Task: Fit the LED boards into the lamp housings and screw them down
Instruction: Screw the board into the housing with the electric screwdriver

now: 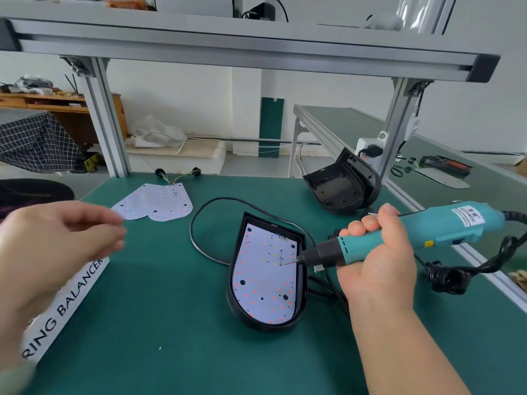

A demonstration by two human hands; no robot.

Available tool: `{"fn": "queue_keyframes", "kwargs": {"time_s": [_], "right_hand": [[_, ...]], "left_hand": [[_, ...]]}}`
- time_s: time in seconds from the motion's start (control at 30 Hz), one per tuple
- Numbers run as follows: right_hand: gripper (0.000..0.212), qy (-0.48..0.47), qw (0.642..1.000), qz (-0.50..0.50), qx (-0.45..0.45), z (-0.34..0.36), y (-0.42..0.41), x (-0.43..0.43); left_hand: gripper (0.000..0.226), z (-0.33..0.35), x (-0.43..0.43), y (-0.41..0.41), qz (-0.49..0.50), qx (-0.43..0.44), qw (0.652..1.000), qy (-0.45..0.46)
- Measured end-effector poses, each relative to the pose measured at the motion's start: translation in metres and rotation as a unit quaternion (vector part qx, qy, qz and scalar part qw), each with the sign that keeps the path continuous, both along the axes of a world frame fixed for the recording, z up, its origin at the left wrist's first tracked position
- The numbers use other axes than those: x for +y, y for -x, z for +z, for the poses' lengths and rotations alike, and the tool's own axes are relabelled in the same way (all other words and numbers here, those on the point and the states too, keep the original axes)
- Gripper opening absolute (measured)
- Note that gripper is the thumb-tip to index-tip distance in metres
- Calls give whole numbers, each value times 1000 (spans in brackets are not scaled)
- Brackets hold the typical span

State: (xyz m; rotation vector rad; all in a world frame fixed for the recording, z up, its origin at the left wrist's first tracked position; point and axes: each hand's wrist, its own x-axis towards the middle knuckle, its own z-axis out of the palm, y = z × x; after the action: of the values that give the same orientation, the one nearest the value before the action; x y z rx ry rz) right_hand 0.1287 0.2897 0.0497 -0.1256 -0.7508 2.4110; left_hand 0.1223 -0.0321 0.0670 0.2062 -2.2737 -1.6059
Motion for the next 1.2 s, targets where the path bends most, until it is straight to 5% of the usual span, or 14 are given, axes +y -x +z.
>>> {"fn": "queue_keyframes", "kwargs": {"time_s": [0.27, 0.63, 1.03, 1.2], "right_hand": [[18, 43, 999, 19, -1, 4, -5, 5], [24, 85, 996, 27, 23, 13, -13, -1], [23, 95, 995, 25, 35, 14, -14, -9], [21, 88, 995, 32, 46, 13, -14, -10]], "left_hand": [[18, 5, 136, -13, -192, -44, 974, -108], [19, -20, 156, -25, -197, -35, 979, -21], [16, -21, 162, -29, -216, -46, 968, -120], [17, -20, 155, -28, -235, -20, 967, -96]]}}
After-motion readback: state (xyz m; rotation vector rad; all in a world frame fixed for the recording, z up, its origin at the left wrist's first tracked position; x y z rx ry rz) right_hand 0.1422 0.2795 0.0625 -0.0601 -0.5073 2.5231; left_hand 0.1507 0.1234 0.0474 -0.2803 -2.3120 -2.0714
